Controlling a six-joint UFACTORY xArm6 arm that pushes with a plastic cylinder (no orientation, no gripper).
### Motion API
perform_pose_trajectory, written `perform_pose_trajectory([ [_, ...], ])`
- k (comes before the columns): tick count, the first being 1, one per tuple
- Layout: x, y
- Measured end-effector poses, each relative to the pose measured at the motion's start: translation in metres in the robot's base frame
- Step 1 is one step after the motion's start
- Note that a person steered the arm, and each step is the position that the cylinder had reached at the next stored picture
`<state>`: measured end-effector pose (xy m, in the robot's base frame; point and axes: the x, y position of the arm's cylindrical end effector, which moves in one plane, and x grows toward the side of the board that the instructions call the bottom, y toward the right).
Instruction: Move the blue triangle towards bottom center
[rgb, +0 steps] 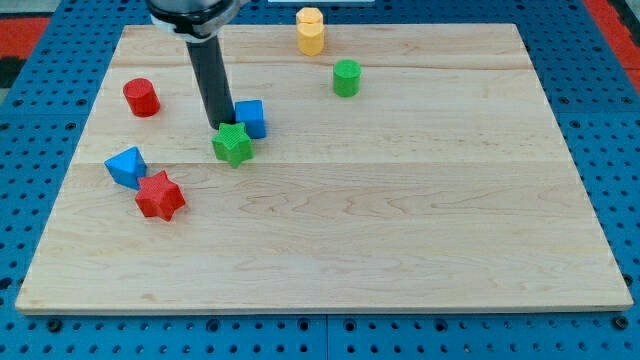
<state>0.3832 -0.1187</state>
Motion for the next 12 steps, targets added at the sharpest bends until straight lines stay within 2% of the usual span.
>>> perform_pose_trajectory([
  [1, 0.0, -0.044],
  [2, 0.029, -0.094],
  [3, 0.077, -0.13],
  [4, 0.092, -0.139],
  [5, 0.092, -0.139],
  [8, 0.089, -0.062],
  [10, 0.118, -0.072],
  [12, 0.119, -0.041],
])
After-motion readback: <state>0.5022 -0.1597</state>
